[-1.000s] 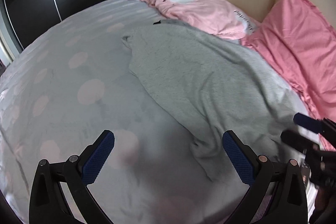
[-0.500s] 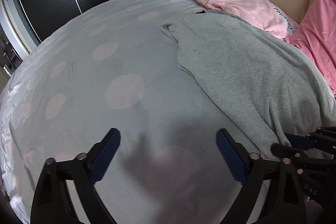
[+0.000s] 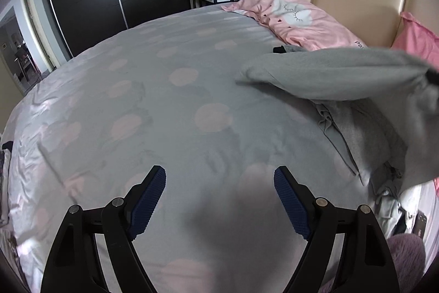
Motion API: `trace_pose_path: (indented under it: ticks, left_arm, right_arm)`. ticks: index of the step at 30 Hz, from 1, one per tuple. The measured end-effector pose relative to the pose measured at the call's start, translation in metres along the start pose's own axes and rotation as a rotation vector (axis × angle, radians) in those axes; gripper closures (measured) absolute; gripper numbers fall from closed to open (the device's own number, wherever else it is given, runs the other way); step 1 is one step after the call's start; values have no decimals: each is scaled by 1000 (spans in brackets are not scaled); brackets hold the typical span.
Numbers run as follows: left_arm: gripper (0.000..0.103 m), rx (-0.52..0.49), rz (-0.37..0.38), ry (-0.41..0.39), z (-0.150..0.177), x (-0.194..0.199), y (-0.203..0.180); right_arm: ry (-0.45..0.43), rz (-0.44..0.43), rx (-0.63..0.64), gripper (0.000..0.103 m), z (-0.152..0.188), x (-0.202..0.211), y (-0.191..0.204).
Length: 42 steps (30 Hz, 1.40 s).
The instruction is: Fold clothes
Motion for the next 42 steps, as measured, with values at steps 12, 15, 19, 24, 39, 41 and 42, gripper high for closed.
trace_pose_path:
  ticks: [12,15,19,24,39,41,42]
  left_arm:
    - [21,63,53,-100,1,85,43]
    - [21,95,-4,-152,-1,110,83]
    - [21,162,-83,-212,-1,140,145]
    - [21,343,-139,-243,9,158,225]
    - [21,430,-85,-122,44,103,260]
    - [20,408,-57,-98,45,95,250]
    - [20,398,-46,-86,45,90,244]
  right_arm:
    - [-224,53,197,93,-92,159,44]
    - [-302,-1,267,93,-119,188,95]
    - [-408,-96,352,93,-152,226,170]
    - [-558,-199,400,93,-182,283,238]
    - [-185,-11,188,93,-114,88,174]
    - [-110,7,142,93,-86,56,150]
    - [-73,15,119,93,-72,41,138]
Point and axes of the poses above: each gripper's, at about its wrist camera, not at the fingertips, and x roughly against the way its jaws point, y to its left, z to its underside, the point moved 9 cm from there along -x, roughly the way its jaws point, and after that the axes turned 13 degrees about x, right-handed, at the moved point
